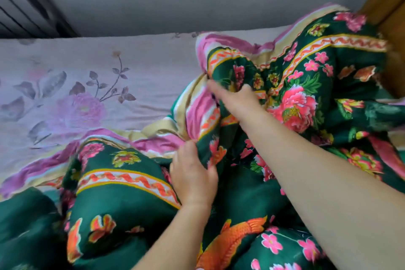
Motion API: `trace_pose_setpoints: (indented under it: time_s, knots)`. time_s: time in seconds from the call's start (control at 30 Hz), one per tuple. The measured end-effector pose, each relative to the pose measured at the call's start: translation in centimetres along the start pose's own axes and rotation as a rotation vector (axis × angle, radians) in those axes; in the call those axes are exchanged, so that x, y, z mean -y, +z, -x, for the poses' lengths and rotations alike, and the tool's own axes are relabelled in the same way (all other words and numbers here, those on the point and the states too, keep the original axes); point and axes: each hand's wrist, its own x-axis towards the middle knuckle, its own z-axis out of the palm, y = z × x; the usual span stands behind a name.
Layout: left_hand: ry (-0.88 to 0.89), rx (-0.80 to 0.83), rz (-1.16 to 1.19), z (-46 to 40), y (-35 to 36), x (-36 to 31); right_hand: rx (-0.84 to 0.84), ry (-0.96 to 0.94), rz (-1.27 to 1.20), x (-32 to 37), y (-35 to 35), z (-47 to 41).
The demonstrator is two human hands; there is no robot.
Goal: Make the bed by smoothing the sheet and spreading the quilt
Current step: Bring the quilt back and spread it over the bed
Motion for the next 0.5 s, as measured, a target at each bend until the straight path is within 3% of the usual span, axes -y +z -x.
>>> trace_pose_setpoints:
  time_s: [0.07, 0.17, 0.33, 0.5]
  knots:
    - [0.125, 0.076, -0.127, 1.4, 0.2, 0.3, 0.087, 0.037, 0.205, 0.0, 1.2, -0.1]
    - [0.203, 0.211, -0.203, 1.0, -0.3, 0.5, 0.010, 0.049, 0.352, -1.8, 0.3, -0.7]
    - [-0.027, 0.470, -0.111, -1.6, -2.2, 0.1, 0.026, 0.222, -0.224, -6.5, -2.1, -2.1]
    - [-0.210, 0.639, 0.143, -6.9, -2.6, 1.3, 0.072, 0.313, -0.457, -8.7, -3.0, -1.8]
